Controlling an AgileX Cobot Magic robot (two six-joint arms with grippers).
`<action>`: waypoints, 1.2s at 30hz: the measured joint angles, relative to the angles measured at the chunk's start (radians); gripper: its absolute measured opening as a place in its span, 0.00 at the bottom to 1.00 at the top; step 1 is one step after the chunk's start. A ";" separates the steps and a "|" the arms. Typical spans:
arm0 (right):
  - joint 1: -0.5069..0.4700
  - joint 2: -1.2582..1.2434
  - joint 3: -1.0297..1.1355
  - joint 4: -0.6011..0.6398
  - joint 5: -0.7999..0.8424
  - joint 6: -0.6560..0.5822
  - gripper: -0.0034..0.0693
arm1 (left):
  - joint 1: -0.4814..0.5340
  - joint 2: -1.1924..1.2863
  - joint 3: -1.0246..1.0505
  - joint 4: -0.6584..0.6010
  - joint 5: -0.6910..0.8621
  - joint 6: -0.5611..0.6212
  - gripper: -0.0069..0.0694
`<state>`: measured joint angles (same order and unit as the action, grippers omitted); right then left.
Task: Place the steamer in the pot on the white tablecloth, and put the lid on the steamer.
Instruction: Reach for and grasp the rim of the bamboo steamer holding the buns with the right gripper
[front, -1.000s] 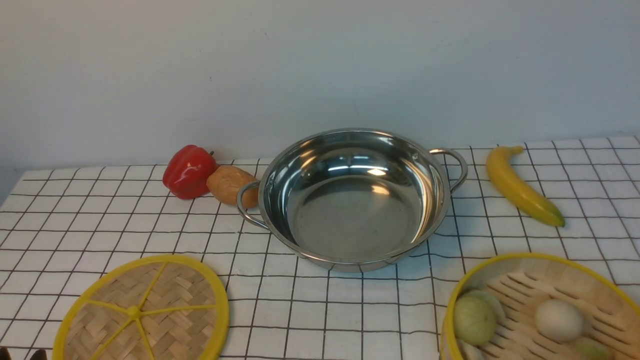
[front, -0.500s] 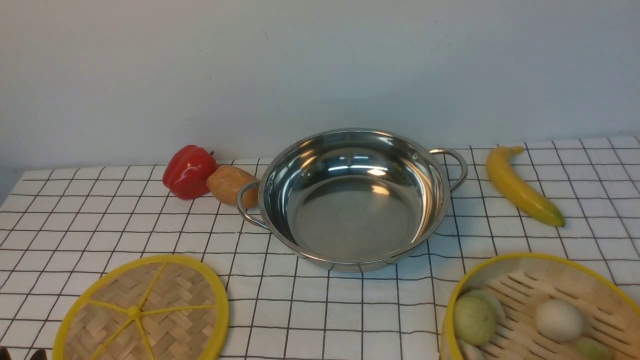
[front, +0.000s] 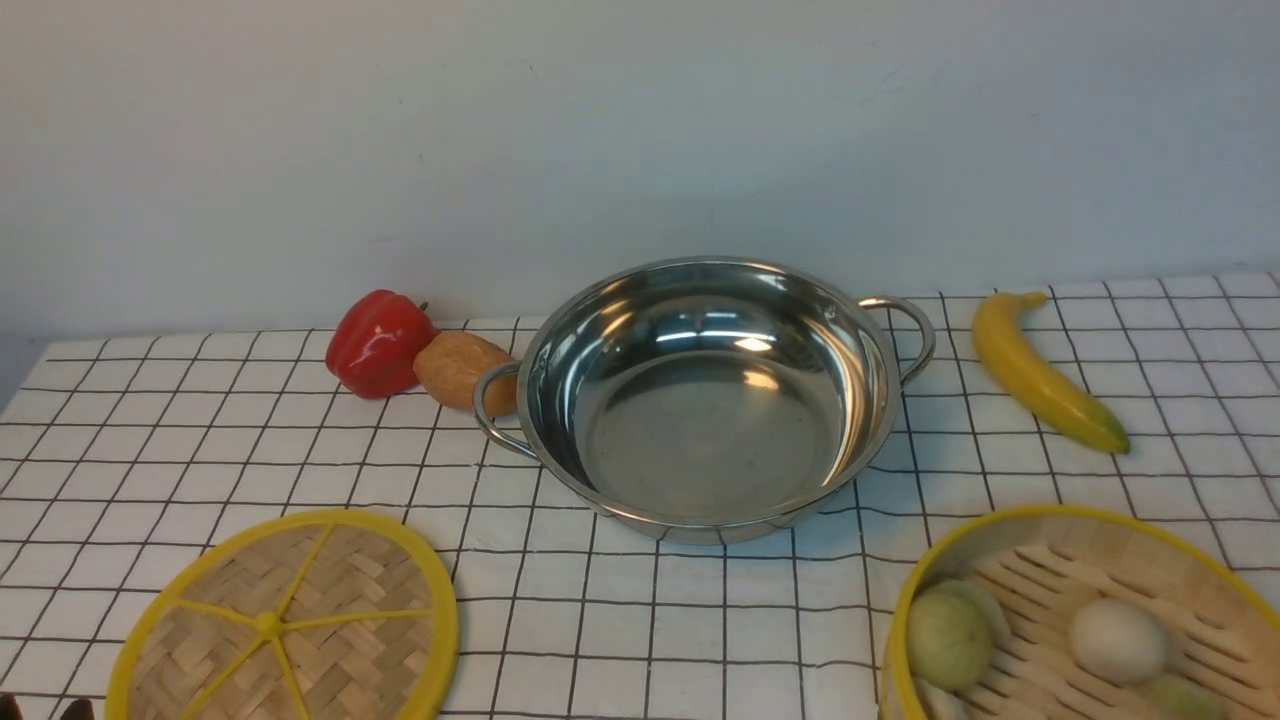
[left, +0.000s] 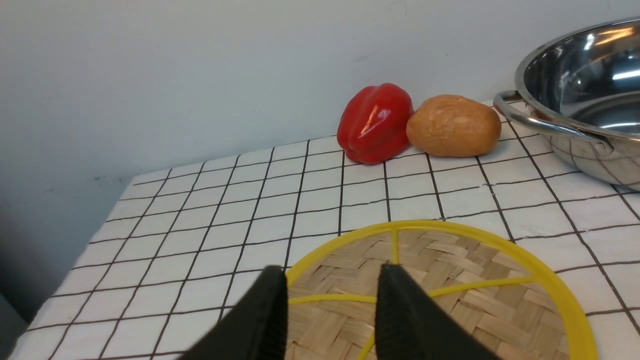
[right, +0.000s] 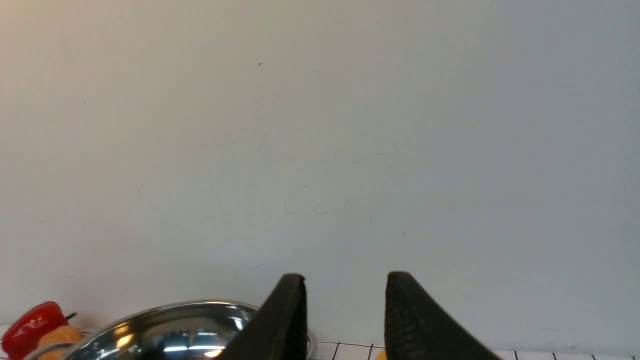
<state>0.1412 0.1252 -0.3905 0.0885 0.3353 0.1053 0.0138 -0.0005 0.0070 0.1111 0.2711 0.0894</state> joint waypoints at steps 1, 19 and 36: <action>0.000 0.017 -0.022 0.012 0.024 0.008 0.38 | 0.000 0.000 0.000 0.000 0.000 0.000 0.41; 0.000 0.205 -0.071 0.165 0.016 0.020 0.38 | 0.000 0.000 0.000 0.000 0.000 0.000 0.41; 0.002 0.208 -0.071 0.142 0.031 0.020 0.38 | 0.000 0.000 0.000 -0.417 -0.348 -0.194 0.41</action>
<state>0.1432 0.3329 -0.4611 0.2308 0.3662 0.1254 0.0138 -0.0005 0.0070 -0.3058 -0.0772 -0.1049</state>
